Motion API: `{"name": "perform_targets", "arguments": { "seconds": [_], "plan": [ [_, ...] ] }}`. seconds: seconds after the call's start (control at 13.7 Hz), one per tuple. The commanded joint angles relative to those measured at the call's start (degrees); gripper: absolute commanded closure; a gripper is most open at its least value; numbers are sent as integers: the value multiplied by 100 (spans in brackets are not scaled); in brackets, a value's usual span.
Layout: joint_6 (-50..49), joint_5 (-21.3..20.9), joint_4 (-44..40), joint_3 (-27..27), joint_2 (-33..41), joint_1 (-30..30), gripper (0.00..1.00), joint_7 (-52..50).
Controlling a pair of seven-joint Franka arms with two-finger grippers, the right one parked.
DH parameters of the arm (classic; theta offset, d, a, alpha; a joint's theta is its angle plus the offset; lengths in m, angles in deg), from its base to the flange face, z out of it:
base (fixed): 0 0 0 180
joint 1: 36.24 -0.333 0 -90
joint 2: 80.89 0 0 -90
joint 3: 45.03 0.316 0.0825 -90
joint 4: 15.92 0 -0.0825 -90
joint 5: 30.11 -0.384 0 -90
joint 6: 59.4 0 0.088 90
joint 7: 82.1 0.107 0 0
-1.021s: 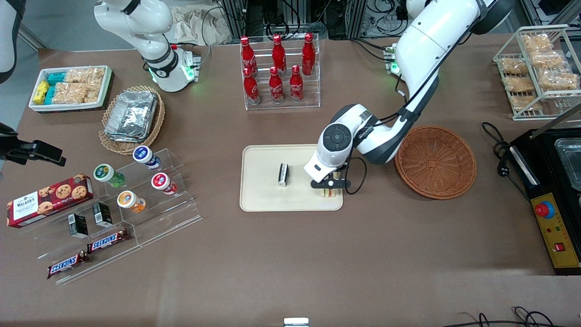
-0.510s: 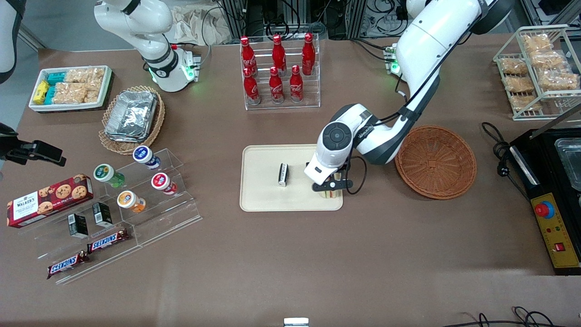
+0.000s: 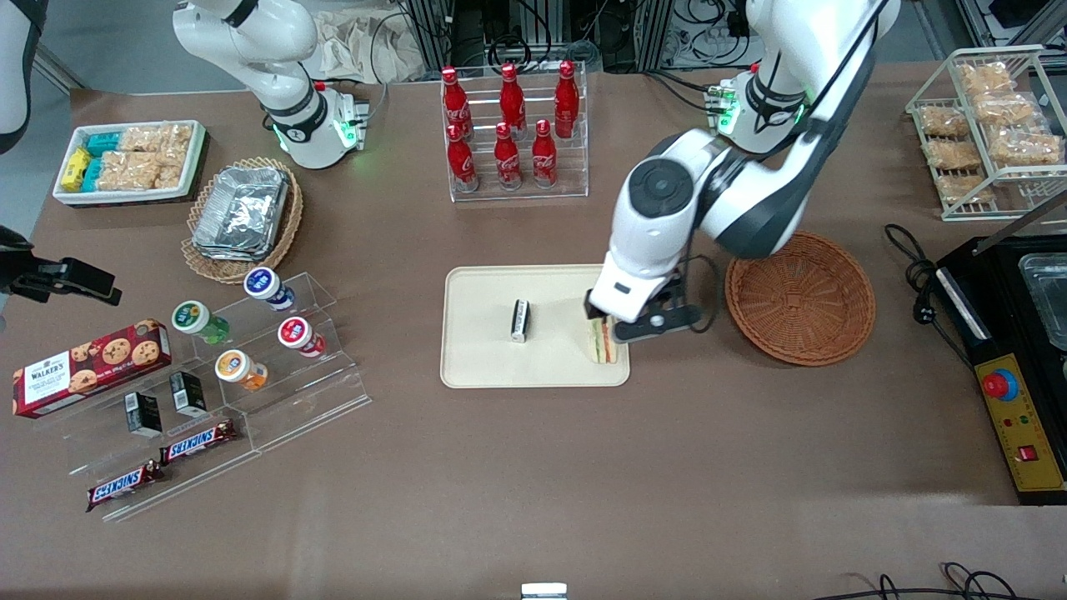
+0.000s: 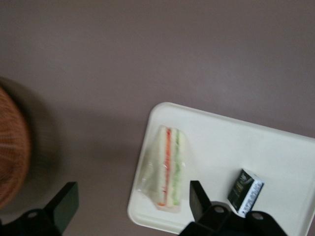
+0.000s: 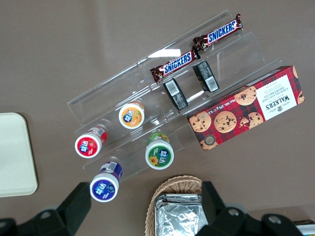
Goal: Place sandwich from basket to tray
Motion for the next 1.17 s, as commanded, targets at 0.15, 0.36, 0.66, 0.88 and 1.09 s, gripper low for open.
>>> {"name": "perform_targets", "arguments": {
  "seconds": [0.15, 0.36, 0.66, 0.88, 1.09],
  "plan": [
    [-612, 723, 208, 555, 1267, -325, 0, 505],
    [-1639, 1085, 217, 1400, 1979, -236, 0, 2329],
    [-2678, 1094, 95, 2052, 2316, -568, 0, 5247],
    [-2916, 1068, -353, 2053, 2176, -728, 0, 5852],
    [-2908, 1059, -591, 2053, 1982, -737, 0, 5826]
  ]
}}
